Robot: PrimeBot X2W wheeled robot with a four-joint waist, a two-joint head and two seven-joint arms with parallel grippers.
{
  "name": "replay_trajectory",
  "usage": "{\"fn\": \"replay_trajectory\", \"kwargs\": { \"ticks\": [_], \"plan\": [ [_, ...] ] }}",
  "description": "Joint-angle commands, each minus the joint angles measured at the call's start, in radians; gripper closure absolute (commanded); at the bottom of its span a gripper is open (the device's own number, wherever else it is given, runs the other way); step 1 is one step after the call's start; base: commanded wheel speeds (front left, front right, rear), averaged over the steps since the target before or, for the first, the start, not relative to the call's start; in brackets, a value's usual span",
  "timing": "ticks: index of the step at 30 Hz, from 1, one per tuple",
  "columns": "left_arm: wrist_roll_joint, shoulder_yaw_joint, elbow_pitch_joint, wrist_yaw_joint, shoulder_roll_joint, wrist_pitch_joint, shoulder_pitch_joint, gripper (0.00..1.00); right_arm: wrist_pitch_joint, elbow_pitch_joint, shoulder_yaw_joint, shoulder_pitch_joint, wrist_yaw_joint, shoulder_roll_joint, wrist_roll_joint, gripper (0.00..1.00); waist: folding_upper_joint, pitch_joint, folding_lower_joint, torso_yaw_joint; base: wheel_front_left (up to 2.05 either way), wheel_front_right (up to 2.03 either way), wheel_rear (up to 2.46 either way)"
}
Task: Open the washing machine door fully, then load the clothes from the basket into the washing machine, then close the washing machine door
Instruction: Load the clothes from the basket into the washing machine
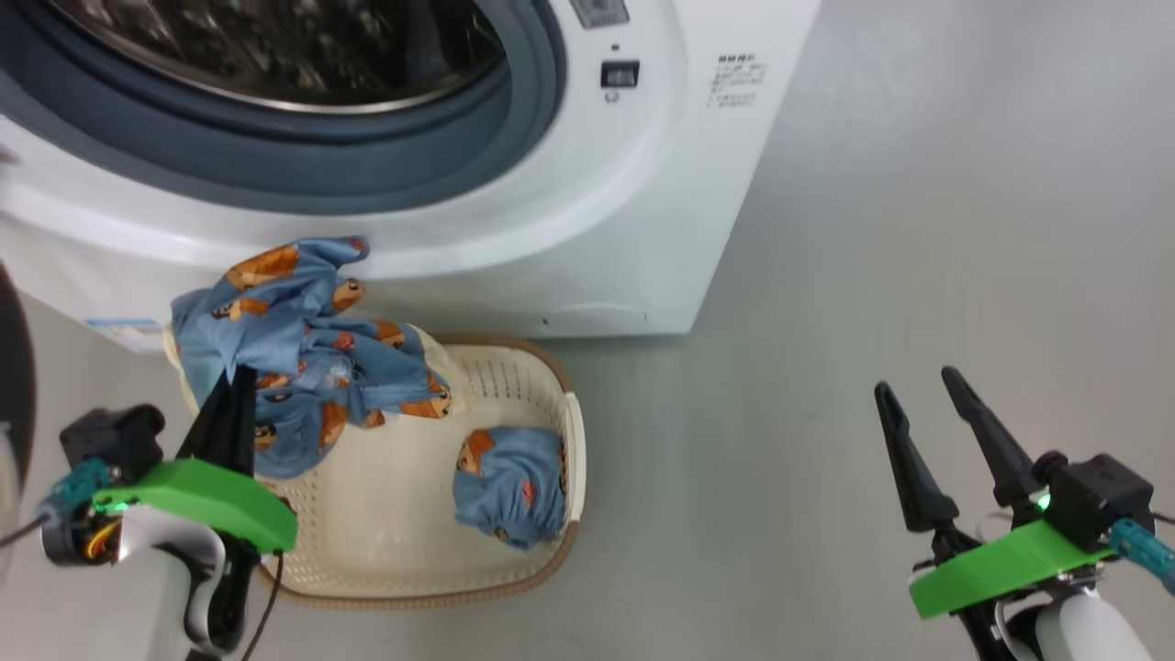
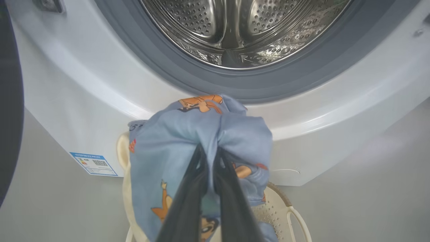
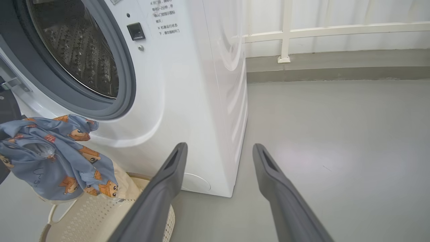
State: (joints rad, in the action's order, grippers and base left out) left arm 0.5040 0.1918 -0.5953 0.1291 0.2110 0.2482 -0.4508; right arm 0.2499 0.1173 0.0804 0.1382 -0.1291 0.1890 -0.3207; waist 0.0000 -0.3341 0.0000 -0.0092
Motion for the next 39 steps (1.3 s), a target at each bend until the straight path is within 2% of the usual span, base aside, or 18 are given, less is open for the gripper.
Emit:
{"fn": "replay_trajectory", "kwargs": {
  "ticks": [1, 23, 32, 39],
  "plan": [
    [-0.016, -0.049, 0.048, 0.001, 0.03, 0.013, 0.022, 1.0, 0.012, -0.017, 0.015, -0.026, -0.002, 0.012, -0.014, 0.0, 0.0, 0.057, 0.0, 0.009, 0.0, 0.0, 0.0],
    [-0.107, -0.194, 0.447, 0.001, -0.023, 0.014, 0.278, 1.0, 0.012, -0.016, -0.021, -0.164, -0.002, 0.026, -0.026, 0.0, 0.0, 0.219, 0.0, 0.017, 0.0, 0.0, 0.0],
    [-0.125, -0.262, 0.583, 0.001, -0.075, 0.014, 0.416, 1.0, 0.012, -0.025, -0.039, -0.198, -0.002, 0.023, -0.027, 0.0, 0.0, 0.232, 0.0, 0.005, 0.0, 0.0, 0.0],
    [-0.12, -0.278, 0.599, 0.001, -0.09, 0.014, 0.419, 1.0, 0.012, -0.031, -0.043, -0.192, -0.002, 0.016, -0.024, 0.0, 0.0, 0.205, 0.0, -0.006, 0.0, 0.0, 0.0]
  ]
}}
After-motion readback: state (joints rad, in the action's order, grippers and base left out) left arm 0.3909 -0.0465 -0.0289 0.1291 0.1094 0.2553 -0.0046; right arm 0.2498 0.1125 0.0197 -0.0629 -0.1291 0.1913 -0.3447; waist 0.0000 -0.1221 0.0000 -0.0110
